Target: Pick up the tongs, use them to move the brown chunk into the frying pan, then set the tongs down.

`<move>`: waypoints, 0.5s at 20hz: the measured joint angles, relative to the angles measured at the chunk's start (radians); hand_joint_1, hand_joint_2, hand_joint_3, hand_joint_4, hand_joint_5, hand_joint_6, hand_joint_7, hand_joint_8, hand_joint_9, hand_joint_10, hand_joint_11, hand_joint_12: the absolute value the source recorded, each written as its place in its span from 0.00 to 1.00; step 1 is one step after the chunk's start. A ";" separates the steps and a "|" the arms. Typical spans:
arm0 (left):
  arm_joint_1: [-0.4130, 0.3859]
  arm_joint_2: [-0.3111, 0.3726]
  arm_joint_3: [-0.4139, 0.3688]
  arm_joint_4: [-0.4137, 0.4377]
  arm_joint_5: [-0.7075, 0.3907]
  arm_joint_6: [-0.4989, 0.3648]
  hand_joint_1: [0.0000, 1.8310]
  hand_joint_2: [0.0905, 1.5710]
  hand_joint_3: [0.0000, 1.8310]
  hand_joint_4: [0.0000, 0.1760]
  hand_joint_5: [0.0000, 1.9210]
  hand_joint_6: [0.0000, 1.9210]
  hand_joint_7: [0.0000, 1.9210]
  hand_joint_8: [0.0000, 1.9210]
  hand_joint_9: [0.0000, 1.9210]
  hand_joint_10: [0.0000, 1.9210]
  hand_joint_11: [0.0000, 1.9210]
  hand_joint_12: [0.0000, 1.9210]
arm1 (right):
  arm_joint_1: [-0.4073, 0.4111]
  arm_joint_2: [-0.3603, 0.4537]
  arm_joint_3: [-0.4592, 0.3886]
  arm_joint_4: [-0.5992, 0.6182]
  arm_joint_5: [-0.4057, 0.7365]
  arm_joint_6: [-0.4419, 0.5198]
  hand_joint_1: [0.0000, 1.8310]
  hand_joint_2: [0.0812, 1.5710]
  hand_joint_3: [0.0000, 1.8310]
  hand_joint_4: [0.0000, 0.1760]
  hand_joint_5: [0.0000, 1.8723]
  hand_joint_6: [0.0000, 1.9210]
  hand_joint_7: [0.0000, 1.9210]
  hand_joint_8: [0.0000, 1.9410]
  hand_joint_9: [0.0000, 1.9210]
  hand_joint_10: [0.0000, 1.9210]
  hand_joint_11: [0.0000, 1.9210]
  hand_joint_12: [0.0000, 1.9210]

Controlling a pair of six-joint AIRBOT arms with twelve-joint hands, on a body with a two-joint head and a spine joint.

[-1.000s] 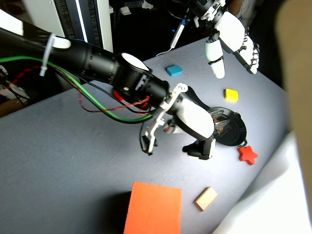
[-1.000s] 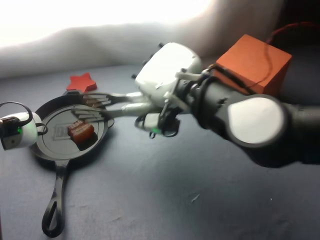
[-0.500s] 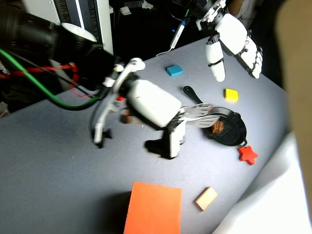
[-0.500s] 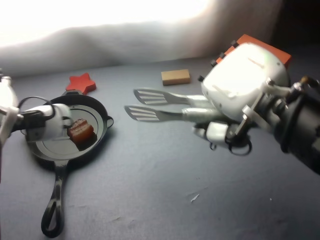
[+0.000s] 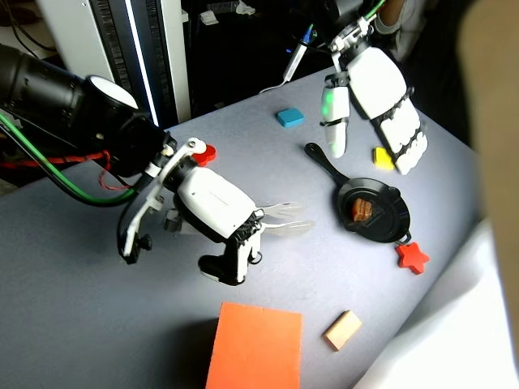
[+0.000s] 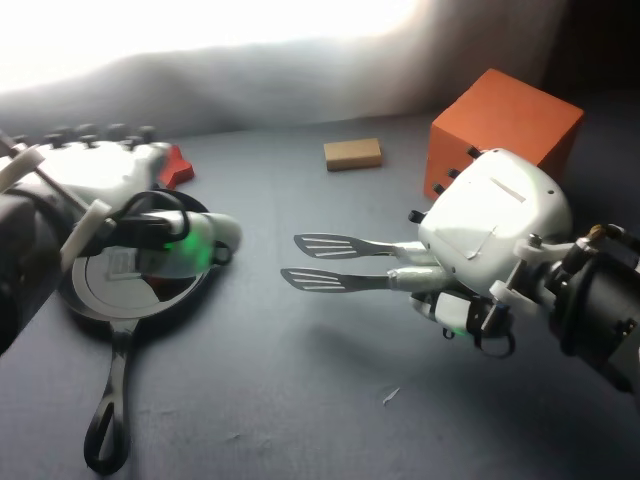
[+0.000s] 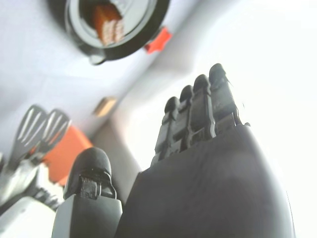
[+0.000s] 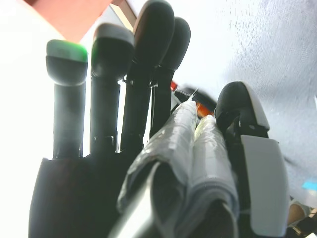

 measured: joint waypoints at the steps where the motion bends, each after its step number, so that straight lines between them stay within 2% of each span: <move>1: -0.006 0.000 0.006 0.014 0.079 0.011 0.00 0.78 0.00 0.00 0.00 0.00 0.00 0.00 0.00 0.00 0.00 0.00 | 0.000 -0.006 0.006 -0.005 0.000 0.006 0.19 0.82 0.00 0.00 0.49 0.31 0.61 0.29 0.55 0.58 0.43 0.90; 3: -0.009 -0.002 0.000 0.025 0.159 0.014 0.00 0.78 0.00 0.00 0.00 0.00 0.00 0.00 0.00 0.00 0.00 0.00 | -0.003 -0.013 0.011 -0.008 0.008 0.010 0.18 0.80 0.00 0.00 0.45 0.24 0.54 0.24 0.47 0.58 0.36 0.88; 4: -0.009 -0.002 -0.001 0.017 0.174 0.014 0.00 0.78 0.00 0.00 0.00 0.00 0.01 0.00 0.00 0.00 0.01 0.00 | -0.008 -0.013 0.011 -0.011 0.010 0.010 0.17 0.80 0.00 0.00 0.40 0.21 0.50 0.19 0.42 0.53 0.28 0.85; 5: -0.008 -0.002 -0.001 0.017 0.177 0.014 0.00 0.78 0.00 0.00 0.00 0.00 0.00 0.00 0.00 0.00 0.00 0.00 | -0.013 -0.014 0.011 -0.012 0.013 0.009 0.16 0.78 0.00 0.00 0.36 0.18 0.46 0.14 0.38 0.46 0.21 0.81; 8: -0.003 0.001 -0.001 0.006 0.167 -0.003 0.00 0.78 0.00 0.00 0.00 0.00 0.00 0.00 0.00 0.00 0.00 0.00 | -0.027 -0.016 0.011 -0.015 0.024 0.006 0.12 0.74 0.00 0.00 0.29 0.08 0.38 0.02 0.31 0.21 0.09 0.71; 9: -0.003 0.001 -0.011 -0.017 0.136 -0.018 0.00 0.78 0.00 0.00 0.00 0.00 0.00 0.00 0.00 0.00 0.00 0.00 | -0.030 -0.016 0.011 -0.018 0.026 0.005 0.10 0.73 0.00 0.00 0.28 0.05 0.36 0.01 0.30 0.15 0.06 0.70; 10: -0.003 0.001 -0.037 -0.037 0.062 -0.067 0.00 0.78 0.00 0.00 0.00 0.00 0.00 0.00 0.00 0.00 0.00 0.00 | -0.035 -0.015 0.011 -0.016 0.025 0.004 0.09 0.72 0.00 0.00 0.26 0.03 0.32 0.00 0.27 0.10 0.01 0.70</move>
